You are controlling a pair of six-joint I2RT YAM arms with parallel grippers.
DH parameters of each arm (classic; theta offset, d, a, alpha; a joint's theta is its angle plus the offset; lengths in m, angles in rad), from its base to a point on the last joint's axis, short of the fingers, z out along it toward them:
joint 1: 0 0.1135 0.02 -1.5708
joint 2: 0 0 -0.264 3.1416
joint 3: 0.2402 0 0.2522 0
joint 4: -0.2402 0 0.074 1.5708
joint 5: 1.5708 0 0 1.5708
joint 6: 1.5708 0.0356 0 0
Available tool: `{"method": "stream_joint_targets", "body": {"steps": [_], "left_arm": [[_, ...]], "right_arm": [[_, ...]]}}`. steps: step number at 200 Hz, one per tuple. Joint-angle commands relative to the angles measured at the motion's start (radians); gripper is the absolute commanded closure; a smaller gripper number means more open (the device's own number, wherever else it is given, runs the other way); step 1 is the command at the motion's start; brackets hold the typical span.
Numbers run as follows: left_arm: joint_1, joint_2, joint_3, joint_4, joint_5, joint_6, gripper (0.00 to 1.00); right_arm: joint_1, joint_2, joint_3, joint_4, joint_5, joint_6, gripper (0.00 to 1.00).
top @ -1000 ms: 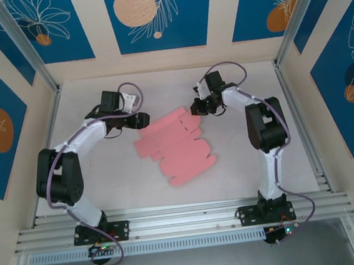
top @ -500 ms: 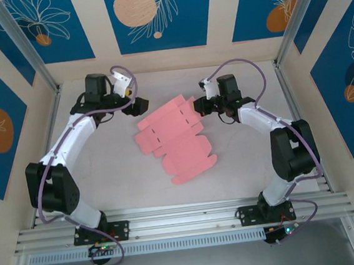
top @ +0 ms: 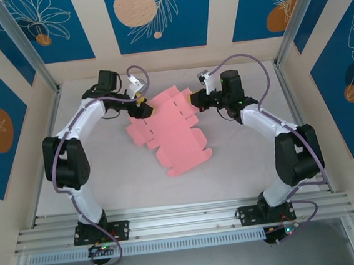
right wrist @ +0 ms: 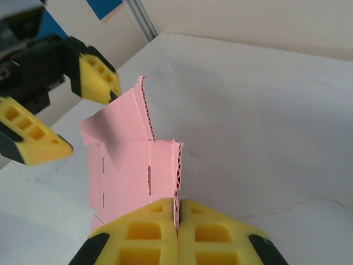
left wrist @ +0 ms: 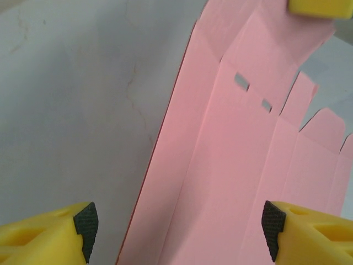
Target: Fold the paper box
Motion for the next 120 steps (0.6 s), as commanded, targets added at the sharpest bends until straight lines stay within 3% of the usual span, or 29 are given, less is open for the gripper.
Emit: {"method": "stream_joint_targets", "body": {"steps": [1,14,63,93,102,120], "left_arm": [[-0.008,0.018,0.031,-0.047,-0.01,0.054,0.21],[-0.011,0.025,0.034,-0.048,-0.014,0.065,0.23],[-0.032,0.017,0.025,-0.003,-0.057,0.054,0.76],[-0.07,-0.021,-0.018,0.063,-0.137,0.062,0.91],[-0.083,-0.043,-0.05,0.116,-0.185,0.056,1.0],[-0.114,-0.102,-0.132,0.245,-0.299,0.055,1.0]], "right_arm": [[0.008,-0.022,-0.008,0.03,-0.025,-0.001,1.0],[0.009,-0.021,-0.006,0.031,-0.021,0.0,1.0],[0.008,-0.003,-0.011,0.037,-0.004,0.005,1.0],[0.008,0.012,-0.013,0.04,0.007,0.023,1.0],[0.009,0.017,-0.01,0.031,0.022,0.032,1.0],[0.008,0.024,-0.001,-0.008,0.079,0.054,0.98]]}}
